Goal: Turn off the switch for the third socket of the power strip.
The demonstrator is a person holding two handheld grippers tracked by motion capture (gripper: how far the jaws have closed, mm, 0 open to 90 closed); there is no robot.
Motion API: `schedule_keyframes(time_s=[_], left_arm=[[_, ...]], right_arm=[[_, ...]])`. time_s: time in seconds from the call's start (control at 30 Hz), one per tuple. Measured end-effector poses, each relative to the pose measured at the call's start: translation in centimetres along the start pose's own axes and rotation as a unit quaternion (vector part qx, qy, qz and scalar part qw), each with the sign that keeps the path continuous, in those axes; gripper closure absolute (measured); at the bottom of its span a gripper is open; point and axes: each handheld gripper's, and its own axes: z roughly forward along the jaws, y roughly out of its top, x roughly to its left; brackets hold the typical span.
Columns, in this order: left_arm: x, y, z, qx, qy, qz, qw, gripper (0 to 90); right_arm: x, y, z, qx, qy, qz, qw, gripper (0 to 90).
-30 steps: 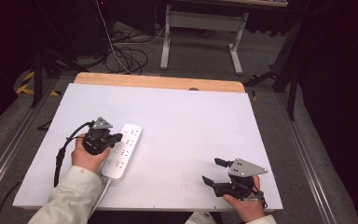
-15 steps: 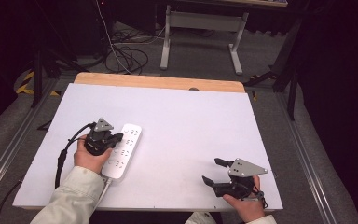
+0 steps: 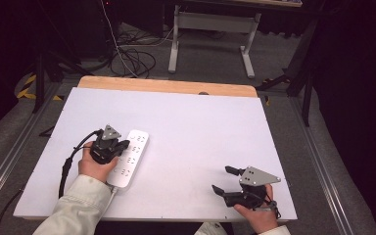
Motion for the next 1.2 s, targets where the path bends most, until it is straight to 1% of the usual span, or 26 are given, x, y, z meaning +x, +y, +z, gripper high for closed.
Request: schedule_keyframes(time_s=[0.03,0.13,0.17,0.2,0.23,0.3,0.37,0.4,0.5,0.53,0.6,0.73,0.9,0.93,1.0,1.03,1.13,1.2], left_arm=[[0.0,0.0,0.1,0.001,-0.003,0.000,1.0000,89.9],[-0.2,0.0,0.2,-0.001,-0.002,0.003,1.0000,90.0],[-0.4,0.1,0.3,-0.002,-0.008,0.006,0.9999,90.0],[-0.7,0.2,0.3,0.001,-0.006,0.008,1.0000,90.0],[-0.9,0.2,0.3,0.004,0.004,0.013,0.9999,90.0],[-1.1,0.3,0.3,0.005,0.012,0.021,0.9997,90.0],[-1.1,0.3,0.3,0.006,0.009,0.015,0.9998,90.0],[-1.1,0.3,0.3,0.006,0.009,0.015,0.9998,90.0],[-1.0,0.2,0.3,0.005,0.015,0.014,0.9998,90.0],[-0.8,0.2,0.2,0.006,0.020,0.011,0.9997,90.0],[-0.6,0.1,0.2,0.003,0.018,0.009,0.9998,90.0],[-0.9,0.1,0.2,0.004,0.024,0.015,0.9996,90.0],[-0.7,0.1,0.2,0.005,0.022,0.013,0.9997,90.0],[-0.7,0.1,0.2,0.004,0.023,0.015,0.9996,90.0],[-0.8,0.2,0.2,0.007,0.022,0.012,0.9997,90.0],[-0.8,0.1,0.3,0.005,0.020,0.009,0.9997,90.0],[-0.8,0.2,0.3,0.007,0.020,0.009,0.9997,90.0],[-0.9,0.2,0.3,0.011,0.023,0.012,0.9996,90.0]], right_arm=[[0.0,0.0,0.0,-0.001,0.001,0.000,1.0000,23.4],[0.0,0.0,0.0,0.000,0.000,-0.001,1.0000,23.4],[0.0,0.0,0.0,-0.001,0.001,-0.001,1.0000,23.4],[0.0,0.0,0.0,0.001,-0.001,-0.002,1.0000,23.4],[0.0,0.0,0.0,0.000,0.000,-0.002,1.0000,23.4],[0.0,0.0,0.0,0.000,0.000,-0.002,1.0000,23.4],[0.1,0.0,-0.1,-0.001,-0.001,-0.003,1.0000,23.4],[0.1,0.0,-0.1,-0.002,0.000,-0.002,1.0000,23.4],[0.1,0.0,-0.1,-0.002,0.000,-0.002,1.0000,23.4],[0.1,0.0,-0.1,-0.001,0.000,-0.002,1.0000,23.3],[0.1,0.0,-0.1,-0.001,0.001,-0.003,1.0000,23.4],[0.1,0.0,0.0,0.001,0.002,-0.003,1.0000,23.3],[0.1,0.0,0.0,0.001,0.002,-0.003,1.0000,23.3],[0.1,0.0,0.0,0.002,0.002,-0.002,1.0000,23.3],[0.1,0.0,0.0,0.001,0.004,-0.004,1.0000,23.3],[0.1,0.0,0.1,0.001,0.004,-0.004,1.0000,23.3],[0.1,0.0,0.1,0.001,0.004,-0.004,1.0000,23.2],[0.1,0.0,0.1,0.002,0.004,-0.004,1.0000,23.2]])
